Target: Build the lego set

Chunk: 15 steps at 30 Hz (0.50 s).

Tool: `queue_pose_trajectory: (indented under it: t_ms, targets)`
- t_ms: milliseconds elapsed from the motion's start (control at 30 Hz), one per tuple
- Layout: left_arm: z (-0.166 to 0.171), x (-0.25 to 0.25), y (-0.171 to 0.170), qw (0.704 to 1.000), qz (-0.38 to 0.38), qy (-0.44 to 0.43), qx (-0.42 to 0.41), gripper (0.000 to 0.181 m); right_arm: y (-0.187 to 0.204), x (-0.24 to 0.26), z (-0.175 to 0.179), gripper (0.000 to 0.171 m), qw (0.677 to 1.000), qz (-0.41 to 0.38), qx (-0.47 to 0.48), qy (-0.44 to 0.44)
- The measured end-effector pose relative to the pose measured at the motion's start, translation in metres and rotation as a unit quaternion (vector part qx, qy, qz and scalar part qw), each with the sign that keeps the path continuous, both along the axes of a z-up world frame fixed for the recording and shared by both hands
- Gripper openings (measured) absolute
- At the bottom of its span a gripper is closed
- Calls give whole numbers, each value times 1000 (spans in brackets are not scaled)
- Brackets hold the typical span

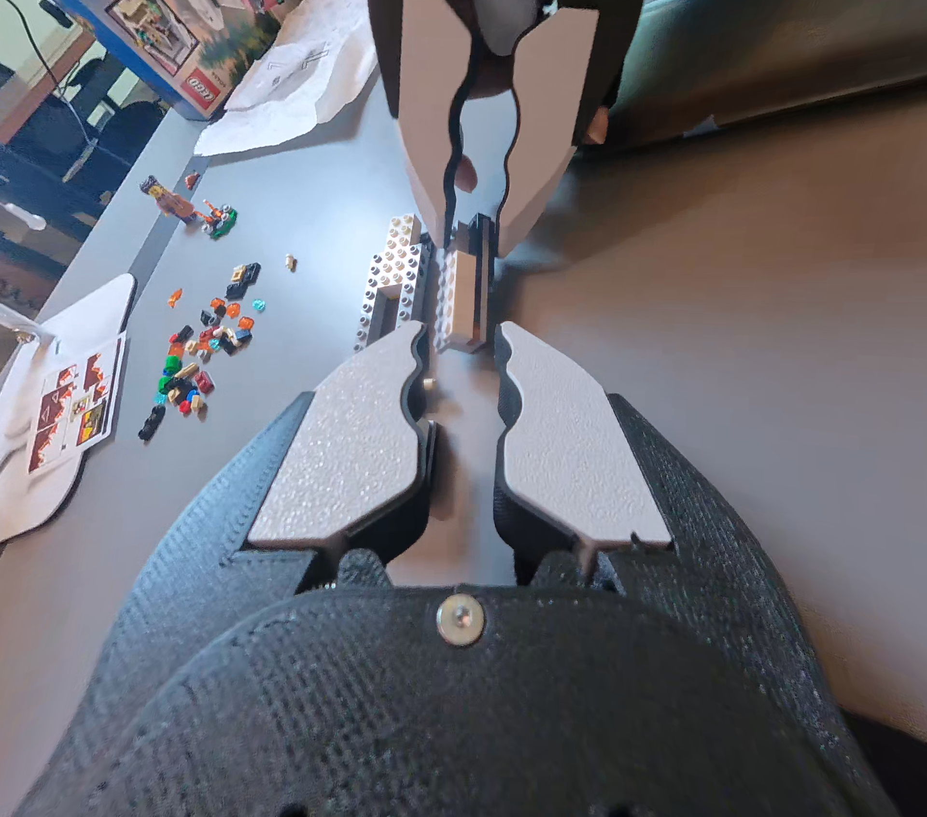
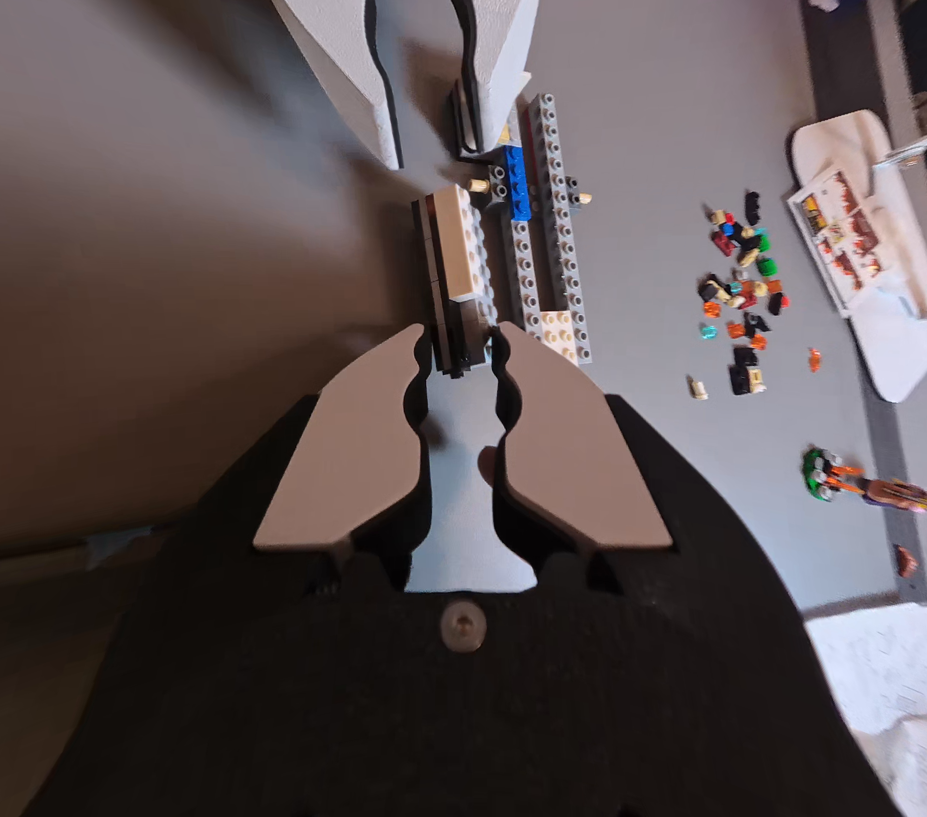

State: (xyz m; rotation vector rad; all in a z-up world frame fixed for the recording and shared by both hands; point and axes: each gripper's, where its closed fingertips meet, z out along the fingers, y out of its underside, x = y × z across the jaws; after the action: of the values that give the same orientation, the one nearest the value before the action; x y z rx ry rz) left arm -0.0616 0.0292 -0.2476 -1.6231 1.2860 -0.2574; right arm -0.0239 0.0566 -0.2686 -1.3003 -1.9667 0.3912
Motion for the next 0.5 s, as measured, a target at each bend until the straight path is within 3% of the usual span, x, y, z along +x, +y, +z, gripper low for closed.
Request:
queue_pose_trajectory:
  t_ms: [33,133,500]
  targets:
    - [-2,-1,2,1000,5,8,1,25,3,0,2,22,1000,-4,26,8]
    - [-4,0,4,1000,13,13,3,26,7,4,5,22,996,-5,86,19]
    - [-23,15,2,995,48,34,-84,20,-4,12,-5,23,994,16,109,-17]
